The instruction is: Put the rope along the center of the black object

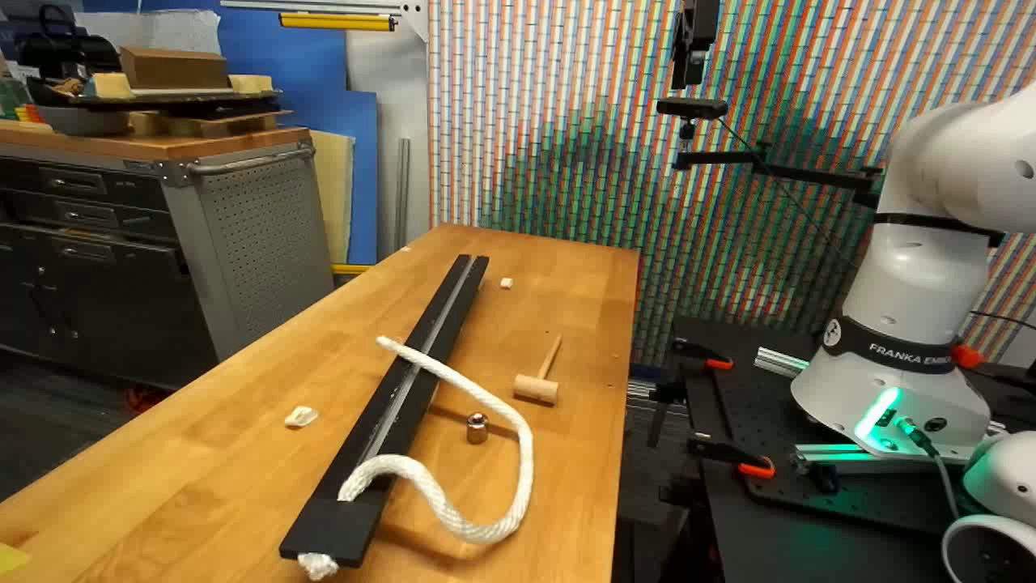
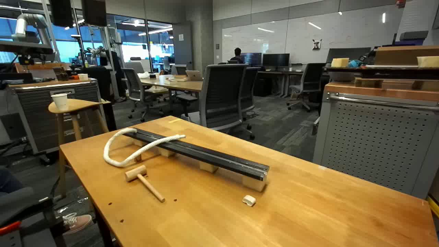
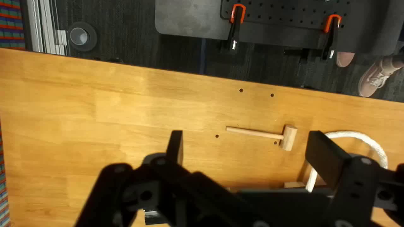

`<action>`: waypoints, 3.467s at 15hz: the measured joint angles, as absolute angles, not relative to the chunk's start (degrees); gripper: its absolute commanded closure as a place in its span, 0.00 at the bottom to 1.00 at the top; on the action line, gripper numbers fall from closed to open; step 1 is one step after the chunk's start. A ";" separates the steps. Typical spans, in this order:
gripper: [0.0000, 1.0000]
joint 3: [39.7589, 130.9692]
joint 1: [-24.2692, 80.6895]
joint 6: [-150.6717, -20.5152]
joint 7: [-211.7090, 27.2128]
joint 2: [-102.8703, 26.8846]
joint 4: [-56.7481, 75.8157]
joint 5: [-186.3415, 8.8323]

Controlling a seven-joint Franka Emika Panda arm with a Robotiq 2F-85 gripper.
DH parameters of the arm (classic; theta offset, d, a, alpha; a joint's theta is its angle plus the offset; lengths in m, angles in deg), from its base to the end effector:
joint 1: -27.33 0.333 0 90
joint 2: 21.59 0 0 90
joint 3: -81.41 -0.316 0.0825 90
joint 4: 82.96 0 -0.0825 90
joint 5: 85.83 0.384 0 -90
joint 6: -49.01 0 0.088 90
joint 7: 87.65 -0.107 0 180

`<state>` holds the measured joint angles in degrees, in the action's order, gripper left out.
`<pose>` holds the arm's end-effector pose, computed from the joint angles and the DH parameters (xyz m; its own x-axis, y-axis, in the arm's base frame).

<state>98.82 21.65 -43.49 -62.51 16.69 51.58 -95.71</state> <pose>0.3065 -0.1704 0.5464 0.9899 0.1227 -0.0712 0.1193 -0.9916 -0.0505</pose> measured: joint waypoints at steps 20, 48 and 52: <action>0.00 87.53 22.73 -64.26 -82.45 11.13 57.98 -93.93; 0.00 75.77 33.95 -90.94 -112.02 -38.99 38.00 -94.44; 0.00 76.38 35.15 -90.94 -112.02 -42.63 36.23 -93.95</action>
